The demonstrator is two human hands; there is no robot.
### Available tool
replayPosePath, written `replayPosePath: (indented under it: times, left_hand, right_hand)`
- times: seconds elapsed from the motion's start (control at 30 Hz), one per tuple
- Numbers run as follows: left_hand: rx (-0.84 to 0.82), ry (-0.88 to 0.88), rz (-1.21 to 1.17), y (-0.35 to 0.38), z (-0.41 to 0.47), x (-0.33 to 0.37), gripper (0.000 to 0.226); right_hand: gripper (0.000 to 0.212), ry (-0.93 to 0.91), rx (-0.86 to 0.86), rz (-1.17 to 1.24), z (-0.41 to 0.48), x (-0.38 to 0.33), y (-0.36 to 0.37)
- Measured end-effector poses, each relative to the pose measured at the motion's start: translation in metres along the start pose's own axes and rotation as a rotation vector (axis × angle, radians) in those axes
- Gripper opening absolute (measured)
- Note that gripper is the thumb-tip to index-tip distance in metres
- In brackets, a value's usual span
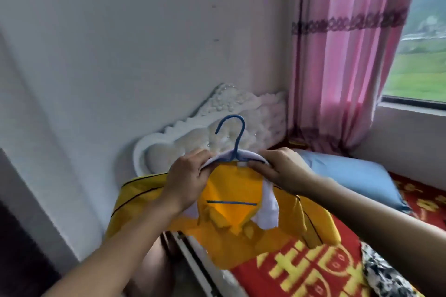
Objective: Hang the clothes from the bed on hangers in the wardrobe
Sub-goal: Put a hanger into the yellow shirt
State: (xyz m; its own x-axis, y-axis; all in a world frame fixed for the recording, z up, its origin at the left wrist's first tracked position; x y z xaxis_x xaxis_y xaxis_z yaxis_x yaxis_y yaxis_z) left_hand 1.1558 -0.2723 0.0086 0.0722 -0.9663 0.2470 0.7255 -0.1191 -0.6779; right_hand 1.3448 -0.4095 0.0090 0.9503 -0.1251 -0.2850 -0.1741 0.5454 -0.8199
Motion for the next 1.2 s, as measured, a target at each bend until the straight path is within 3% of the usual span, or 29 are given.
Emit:
replayPosePath:
  times: [0.07,0.17,0.23,0.5,0.73,0.97,1.2]
  left_hand:
    - [0.020,-0.095,0.141,-0.050,-0.029,-0.009,0.025]
    - [0.067,-0.208,0.534,-0.125,-0.076,-0.029,0.027]
    - [0.093,-0.302,0.642,-0.172,-0.111,-0.039,0.029]
    - [0.124,-0.611,0.490,-0.340,-0.267,-0.092,0.045]
    - [0.142,-0.856,0.548,-0.474,-0.379,-0.151,0.019]
    - [0.103,-0.878,0.560,-0.507,-0.402,-0.216,0.020]
    - [0.069,-0.777,0.615,-0.525,-0.357,-0.290,0.025]
  right_hand:
    - [0.043,-0.067,0.006,0.045,0.009,-0.050,0.024]
    - [0.035,-0.118,0.051,0.178,0.020,-0.127,0.048]
    - [0.038,-0.157,0.035,0.252,0.029,-0.179,0.062]
    - [0.036,-0.249,-0.093,0.315,0.053,-0.398,0.143]
    - [0.029,-0.158,-0.130,0.180,0.090,-0.511,0.188]
    - [0.030,-0.095,0.009,-0.094,0.188,-0.576,0.166]
    - [0.017,-0.130,-0.035,-0.273,0.290,-0.634,0.199]
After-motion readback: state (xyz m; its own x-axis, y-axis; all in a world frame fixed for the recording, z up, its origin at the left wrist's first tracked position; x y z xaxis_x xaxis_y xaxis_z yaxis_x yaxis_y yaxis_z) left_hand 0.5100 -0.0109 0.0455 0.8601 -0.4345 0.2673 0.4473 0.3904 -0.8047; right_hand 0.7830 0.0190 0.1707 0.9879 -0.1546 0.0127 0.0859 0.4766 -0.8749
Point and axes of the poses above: each hand's wrist, its own z-axis towards the middle knuckle, its own y-axis out of the palm, x = y × z, the point moved 2 cm from there along z, towards the middle knuckle, and after that the axes turned 7 degrees about y, right-handed, at the moved point
